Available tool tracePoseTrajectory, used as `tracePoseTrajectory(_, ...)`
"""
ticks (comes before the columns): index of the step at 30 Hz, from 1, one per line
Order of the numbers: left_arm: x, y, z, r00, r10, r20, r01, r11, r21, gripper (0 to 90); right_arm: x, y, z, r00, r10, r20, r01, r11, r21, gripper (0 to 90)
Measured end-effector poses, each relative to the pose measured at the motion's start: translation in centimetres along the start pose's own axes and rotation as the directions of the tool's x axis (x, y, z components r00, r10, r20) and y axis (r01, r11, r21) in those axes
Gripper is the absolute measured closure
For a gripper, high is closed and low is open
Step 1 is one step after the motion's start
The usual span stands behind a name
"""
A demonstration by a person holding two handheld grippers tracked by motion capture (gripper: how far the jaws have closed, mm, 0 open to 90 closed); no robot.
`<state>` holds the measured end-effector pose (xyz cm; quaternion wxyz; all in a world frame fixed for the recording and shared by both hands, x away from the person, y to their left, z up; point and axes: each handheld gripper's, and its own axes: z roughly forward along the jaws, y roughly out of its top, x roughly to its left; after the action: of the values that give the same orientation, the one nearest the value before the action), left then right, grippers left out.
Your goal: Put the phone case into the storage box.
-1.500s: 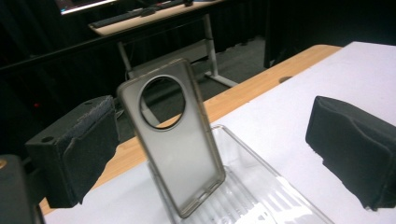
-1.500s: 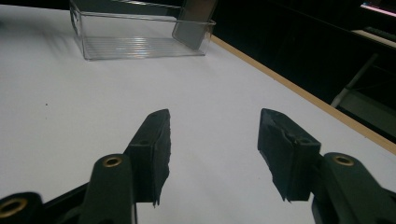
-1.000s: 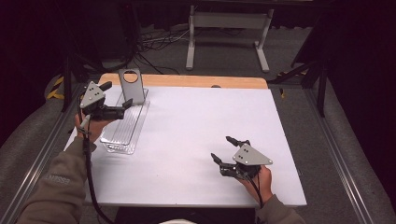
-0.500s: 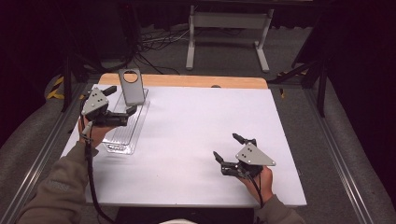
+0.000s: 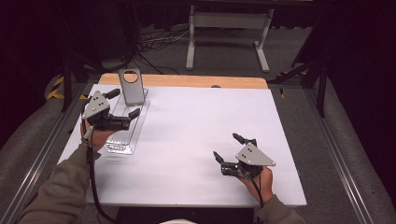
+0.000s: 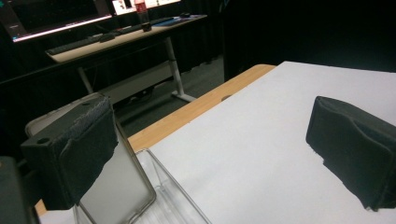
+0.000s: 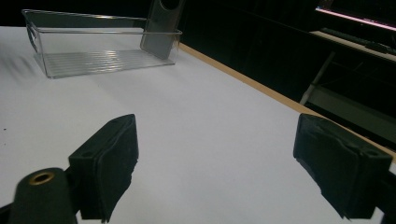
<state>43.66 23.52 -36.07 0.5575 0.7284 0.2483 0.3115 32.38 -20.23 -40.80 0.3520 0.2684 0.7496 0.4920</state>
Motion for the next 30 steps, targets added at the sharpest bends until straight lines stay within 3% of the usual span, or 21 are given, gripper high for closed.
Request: tracePoseTrajectory(30, -2.0, 0.4, -0.8, 0.9989, -0.01, 0.046, 0.012, 0.9989, -0.045, 3.9, 0.2, 0.0, 0.0, 0.9996, -0.027, 0.0, 0.027, 1.0, 0.005, 16.0)
